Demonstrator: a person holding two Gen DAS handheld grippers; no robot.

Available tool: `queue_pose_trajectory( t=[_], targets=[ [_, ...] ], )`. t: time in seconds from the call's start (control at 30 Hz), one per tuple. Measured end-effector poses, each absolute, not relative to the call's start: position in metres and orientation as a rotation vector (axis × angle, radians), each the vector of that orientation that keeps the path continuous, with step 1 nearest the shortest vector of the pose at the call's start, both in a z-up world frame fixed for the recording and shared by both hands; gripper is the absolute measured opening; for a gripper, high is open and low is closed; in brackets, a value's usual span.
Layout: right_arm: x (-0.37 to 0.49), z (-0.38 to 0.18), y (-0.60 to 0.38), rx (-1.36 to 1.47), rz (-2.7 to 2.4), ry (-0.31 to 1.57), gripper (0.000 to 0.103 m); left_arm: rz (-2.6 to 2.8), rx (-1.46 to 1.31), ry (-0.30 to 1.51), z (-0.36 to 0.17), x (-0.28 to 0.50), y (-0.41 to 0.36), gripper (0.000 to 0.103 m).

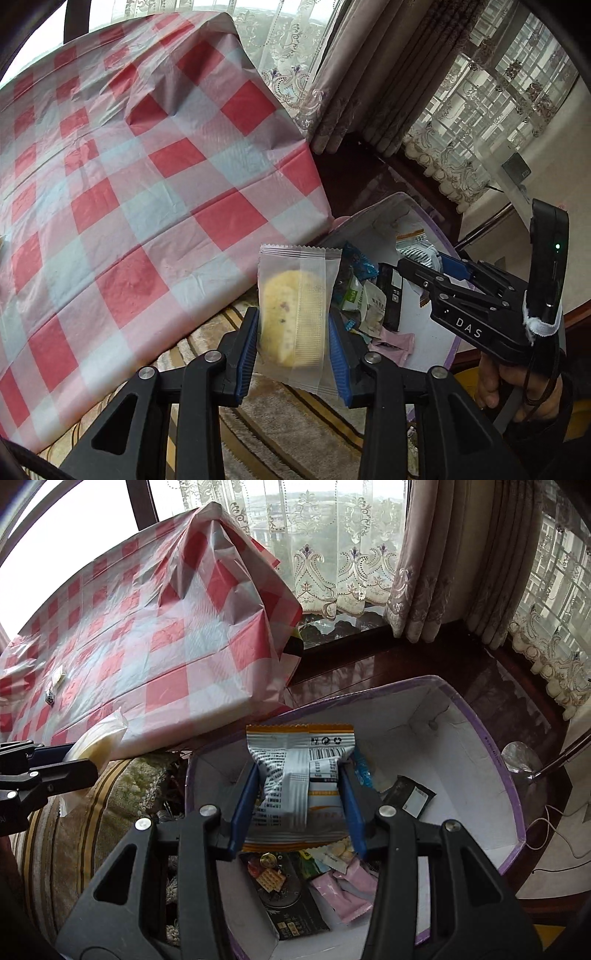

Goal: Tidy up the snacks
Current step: 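Carry both bags into the white box and open both tools, then move both open tools back to the remaining snacks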

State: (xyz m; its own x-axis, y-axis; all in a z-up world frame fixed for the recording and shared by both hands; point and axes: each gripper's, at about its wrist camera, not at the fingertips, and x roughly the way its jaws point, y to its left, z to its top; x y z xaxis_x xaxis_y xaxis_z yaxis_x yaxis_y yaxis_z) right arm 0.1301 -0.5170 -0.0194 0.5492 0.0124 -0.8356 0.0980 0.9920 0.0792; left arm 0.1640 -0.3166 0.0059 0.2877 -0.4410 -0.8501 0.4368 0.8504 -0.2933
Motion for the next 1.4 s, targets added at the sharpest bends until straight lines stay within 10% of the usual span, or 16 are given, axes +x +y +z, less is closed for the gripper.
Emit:
queue_pose_trajectory(
  t=[0.3,0.7,0.97,1.4],
  targets=[
    [0.12,-0.018,-0.541,0.125,-0.123,0.99,0.05,-0.738,0.0,1.227,-0.004,0.151,-0.364,0.039],
    [0.123,0.02,-0.532,0.028,-0.254,0.844,0.077,-0.48,0.041,0.993,0.031,0.145,-0.342,0.084],
    [0.123,0.042,-0.509,-0.084,-0.325,0.694,0.092,-0.327,0.161,0.741,0.06,0.15,-0.31,0.084],
    [0.16,0.041,-0.443,0.101,0.013,0.778,0.092,-0.14,-0.19,0.827,0.045,0.189,-0.186,0.083]
  ],
)
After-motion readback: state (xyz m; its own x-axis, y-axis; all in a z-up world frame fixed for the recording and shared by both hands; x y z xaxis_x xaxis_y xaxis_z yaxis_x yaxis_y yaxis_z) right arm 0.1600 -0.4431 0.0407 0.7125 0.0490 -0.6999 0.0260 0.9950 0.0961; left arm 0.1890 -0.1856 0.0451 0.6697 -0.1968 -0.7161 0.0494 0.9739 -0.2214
